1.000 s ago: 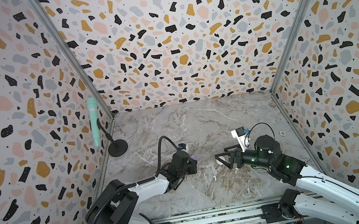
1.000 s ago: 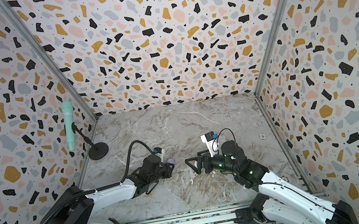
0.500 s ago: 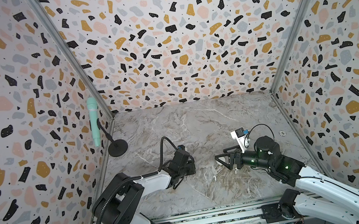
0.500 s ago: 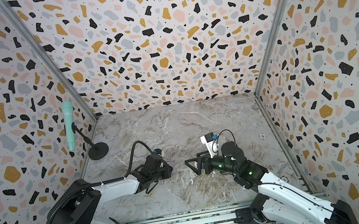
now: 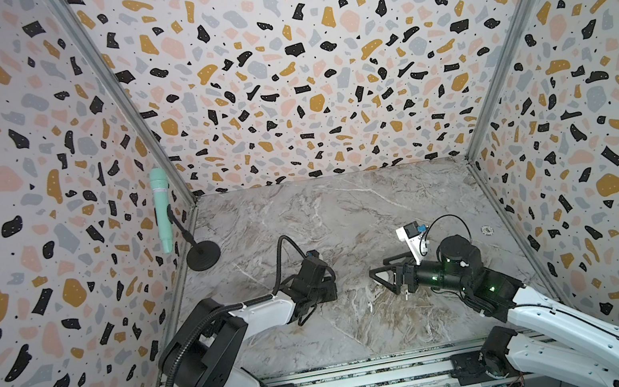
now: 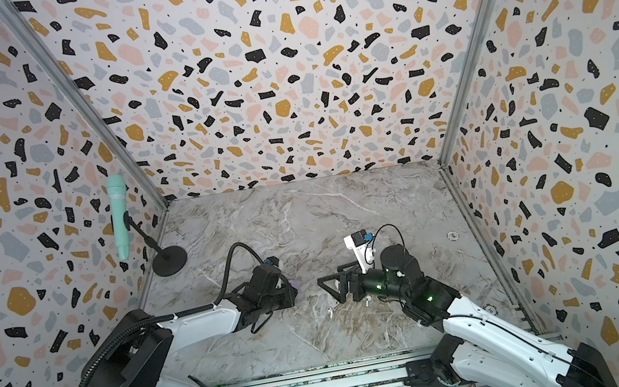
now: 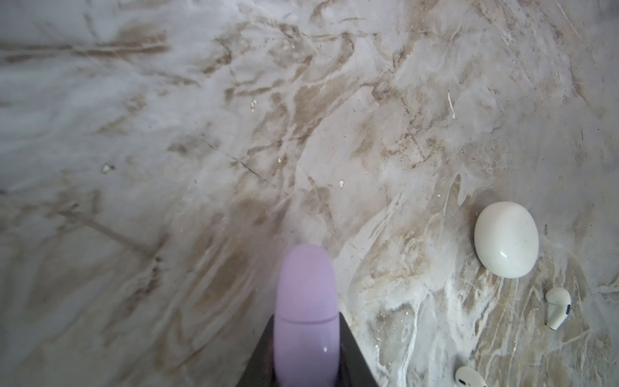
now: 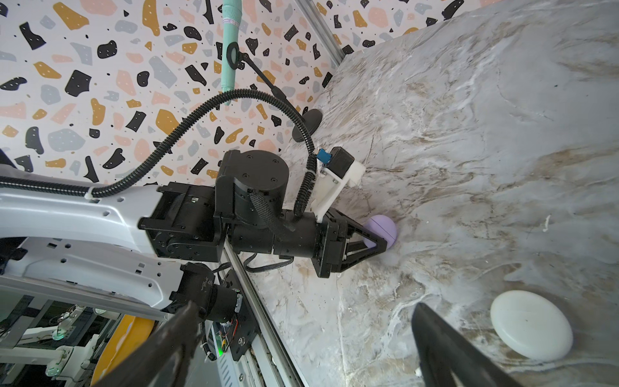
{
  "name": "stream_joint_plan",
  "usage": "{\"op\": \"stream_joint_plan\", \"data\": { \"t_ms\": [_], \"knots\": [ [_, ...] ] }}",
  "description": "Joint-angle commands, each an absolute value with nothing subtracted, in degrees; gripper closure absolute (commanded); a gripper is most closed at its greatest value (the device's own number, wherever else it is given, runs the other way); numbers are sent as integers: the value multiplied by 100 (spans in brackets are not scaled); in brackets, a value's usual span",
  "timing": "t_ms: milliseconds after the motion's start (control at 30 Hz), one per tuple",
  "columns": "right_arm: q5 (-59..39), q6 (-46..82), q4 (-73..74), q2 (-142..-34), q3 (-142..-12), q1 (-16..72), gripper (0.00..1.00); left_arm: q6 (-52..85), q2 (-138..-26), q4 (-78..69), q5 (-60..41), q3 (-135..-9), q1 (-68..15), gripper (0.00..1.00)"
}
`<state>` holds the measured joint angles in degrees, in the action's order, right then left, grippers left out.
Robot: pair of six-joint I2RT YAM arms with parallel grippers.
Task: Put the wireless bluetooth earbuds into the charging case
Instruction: 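Set the lavender case on the table and open the left gripper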
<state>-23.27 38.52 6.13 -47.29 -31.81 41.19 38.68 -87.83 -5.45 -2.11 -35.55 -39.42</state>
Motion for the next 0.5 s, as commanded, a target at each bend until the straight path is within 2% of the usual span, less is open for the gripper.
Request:
{"op": "stream_joint_plan", "data": {
  "t_ms": [0,167,467],
  "knots": [
    [-2433,3880,769,-4737,-3155,4096,0,3852,-8855,-170,-231,-3636,-3911,70],
    [-2453,3880,781,-4731,-3155,4095,0,3808,-8806,4,-141,-3662,-3911,65],
    [-2522,3885,821,-4745,-3173,4098,0,3646,-8723,293,85,-3787,-3885,63]
  ]
}}
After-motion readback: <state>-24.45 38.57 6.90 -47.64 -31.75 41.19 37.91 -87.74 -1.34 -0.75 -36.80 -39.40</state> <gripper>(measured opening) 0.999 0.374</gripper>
